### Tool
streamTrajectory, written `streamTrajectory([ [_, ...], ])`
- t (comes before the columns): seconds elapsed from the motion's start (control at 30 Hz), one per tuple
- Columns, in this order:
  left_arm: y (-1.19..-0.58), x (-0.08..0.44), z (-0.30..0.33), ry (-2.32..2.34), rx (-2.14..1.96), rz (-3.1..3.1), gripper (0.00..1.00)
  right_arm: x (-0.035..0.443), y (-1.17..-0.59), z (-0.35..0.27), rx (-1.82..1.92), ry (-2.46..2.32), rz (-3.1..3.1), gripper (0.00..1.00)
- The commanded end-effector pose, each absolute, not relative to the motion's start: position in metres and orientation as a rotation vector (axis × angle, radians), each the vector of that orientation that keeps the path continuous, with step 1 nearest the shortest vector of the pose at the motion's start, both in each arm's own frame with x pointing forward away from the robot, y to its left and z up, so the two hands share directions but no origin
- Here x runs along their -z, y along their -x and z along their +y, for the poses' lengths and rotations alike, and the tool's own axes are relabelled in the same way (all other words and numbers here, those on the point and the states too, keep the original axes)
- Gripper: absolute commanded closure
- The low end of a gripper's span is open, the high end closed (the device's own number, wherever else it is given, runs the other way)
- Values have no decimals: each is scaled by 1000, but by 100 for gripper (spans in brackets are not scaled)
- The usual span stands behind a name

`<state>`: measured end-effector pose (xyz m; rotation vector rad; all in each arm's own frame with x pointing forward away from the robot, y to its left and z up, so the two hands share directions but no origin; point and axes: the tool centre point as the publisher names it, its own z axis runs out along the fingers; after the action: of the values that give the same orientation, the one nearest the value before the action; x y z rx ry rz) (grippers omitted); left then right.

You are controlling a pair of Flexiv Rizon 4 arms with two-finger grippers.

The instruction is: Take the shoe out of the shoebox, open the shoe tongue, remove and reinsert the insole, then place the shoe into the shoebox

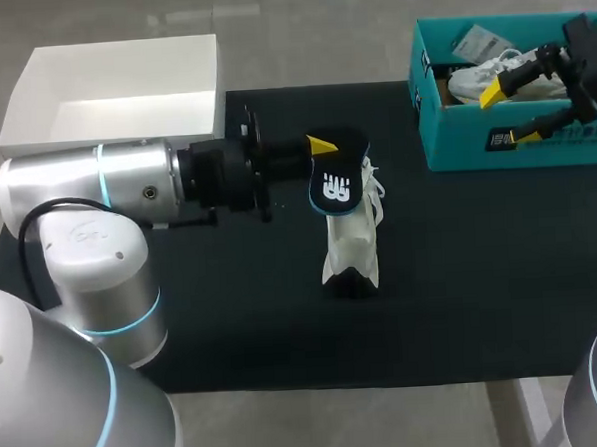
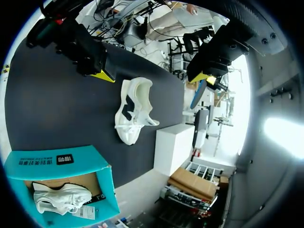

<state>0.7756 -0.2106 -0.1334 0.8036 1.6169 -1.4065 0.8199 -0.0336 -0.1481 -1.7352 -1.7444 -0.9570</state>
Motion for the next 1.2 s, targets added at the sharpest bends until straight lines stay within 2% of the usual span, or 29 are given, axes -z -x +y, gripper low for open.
streamTrajectory([
  [0.03, -775, 133, -212, -805, 1403, 1622, 100, 148, -820, -33, 954, 1737, -1745, 0],
  [0.23, -775, 133, -212, -805, 1403, 1622, 100, 148, -820, -33, 954, 1737, -1745, 0],
  [0.6, -770, 205, -204, -913, 1422, 1780, 100, 148, -820, -33, 954, 1737, -1745, 0],
  [0.83, -770, 234, -212, -979, 1461, 1865, 100, 148, -820, -33, 954, 1737, -1745, 0],
  [1.2, -771, 235, -214, -985, 1438, 1899, 100, 148, -820, -33, 954, 1737, -1745, 0],
])
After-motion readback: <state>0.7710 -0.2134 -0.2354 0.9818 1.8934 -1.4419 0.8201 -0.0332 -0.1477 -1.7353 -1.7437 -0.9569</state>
